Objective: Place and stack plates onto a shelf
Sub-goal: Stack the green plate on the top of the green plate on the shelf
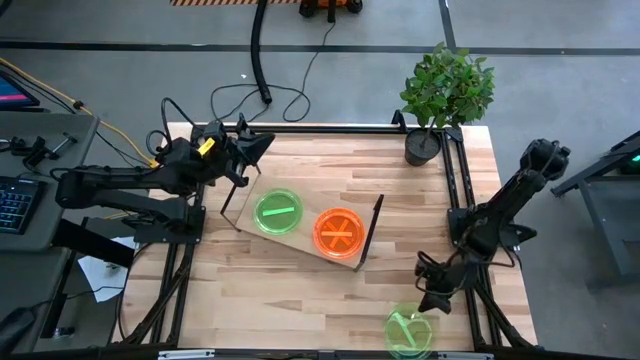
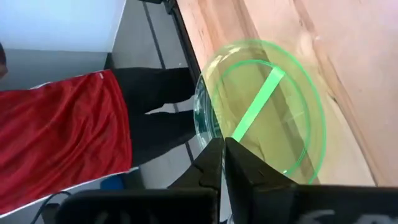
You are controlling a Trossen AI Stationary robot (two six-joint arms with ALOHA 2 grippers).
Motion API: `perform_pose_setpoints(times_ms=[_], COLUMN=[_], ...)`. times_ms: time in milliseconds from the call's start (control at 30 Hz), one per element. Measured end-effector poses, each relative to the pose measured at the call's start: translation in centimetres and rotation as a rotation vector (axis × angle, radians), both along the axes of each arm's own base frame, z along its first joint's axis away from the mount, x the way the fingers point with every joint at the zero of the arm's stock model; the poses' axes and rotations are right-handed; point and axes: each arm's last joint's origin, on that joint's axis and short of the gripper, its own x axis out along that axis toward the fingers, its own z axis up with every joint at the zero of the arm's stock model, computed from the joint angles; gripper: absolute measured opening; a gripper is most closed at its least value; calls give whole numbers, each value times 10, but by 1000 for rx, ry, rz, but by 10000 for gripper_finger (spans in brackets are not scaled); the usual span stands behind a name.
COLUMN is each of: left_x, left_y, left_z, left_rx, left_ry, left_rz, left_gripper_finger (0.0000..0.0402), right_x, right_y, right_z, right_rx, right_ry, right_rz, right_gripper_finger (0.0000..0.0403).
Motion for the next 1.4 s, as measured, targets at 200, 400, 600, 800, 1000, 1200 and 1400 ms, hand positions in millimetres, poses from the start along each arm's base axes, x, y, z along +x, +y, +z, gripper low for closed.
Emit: perform_pose_setpoints(times_ms=[200,400,600,800,1000,1200,1400], left_x=[0,1,1,1,1,1,1], left_y=[-1,-5,-6,-6,-6,-6,-6], left_z=[0,0,0,0,0,-1,-1], left_rx=[-9,-8,-8,-8,-9,-9,-9], left_ry=[-3,-2,-2,-2,2,7,7], left_rz=[-11,-30,-36,-36,-36,-36,-36], left_gripper_finger=[0,0,0,0,0,0,0], right_x=[-13,-23,-23,-20,-16,-15,-16], right_y=[3,6,20,27,34,34,33], right_z=[-7,-16,-30,-51,-61,-68,-75], right_rx=[-43,-121,-104,-145,-130,-134,-145], right_ry=[104,111,113,164,144,189,235], right_rz=[-32,-169,-225,-260,-277,-316,-346], right_gripper_finger=[36,139,189,185,175,137,22])
